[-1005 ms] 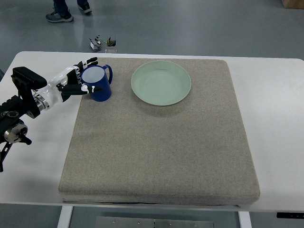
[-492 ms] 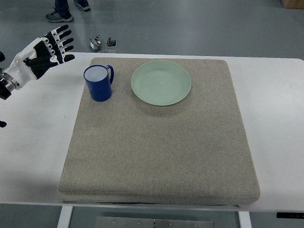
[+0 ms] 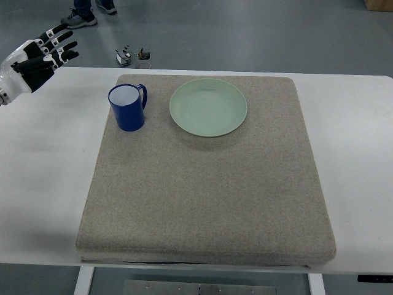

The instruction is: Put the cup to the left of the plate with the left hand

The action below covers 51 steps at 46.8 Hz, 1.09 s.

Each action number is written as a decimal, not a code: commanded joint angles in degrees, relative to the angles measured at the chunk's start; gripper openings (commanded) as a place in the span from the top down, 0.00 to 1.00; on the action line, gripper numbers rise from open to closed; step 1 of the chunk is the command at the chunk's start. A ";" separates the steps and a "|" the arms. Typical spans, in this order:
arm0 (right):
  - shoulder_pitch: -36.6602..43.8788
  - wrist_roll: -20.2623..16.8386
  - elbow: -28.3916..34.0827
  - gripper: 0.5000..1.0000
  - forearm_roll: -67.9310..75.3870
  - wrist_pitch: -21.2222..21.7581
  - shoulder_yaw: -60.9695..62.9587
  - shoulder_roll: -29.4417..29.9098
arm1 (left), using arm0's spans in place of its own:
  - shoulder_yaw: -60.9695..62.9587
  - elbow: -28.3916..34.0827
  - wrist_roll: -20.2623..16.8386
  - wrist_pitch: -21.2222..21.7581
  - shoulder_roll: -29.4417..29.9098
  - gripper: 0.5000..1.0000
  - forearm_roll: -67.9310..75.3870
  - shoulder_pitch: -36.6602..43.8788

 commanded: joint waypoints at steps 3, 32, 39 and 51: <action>0.00 0.00 0.00 0.13 0.05 0.00 0.09 0.00 | 0.00 2.41 7.97 -0.05 0.03 0.00 -10.19 -1.07; 0.00 0.00 0.00 0.13 -0.04 0.00 0.00 0.00 | 0.09 7.24 17.30 -0.05 -3.75 0.00 -17.15 -6.60; 0.00 0.00 0.00 0.13 0.05 0.00 0.00 0.00 | 0.17 7.25 17.39 -0.05 -5.25 0.00 -16.88 -7.04; 0.00 -0.09 0.44 0.13 0.22 0.18 0.18 0.00 | 0.17 7.25 17.39 -0.05 -5.60 0.00 -16.71 -7.13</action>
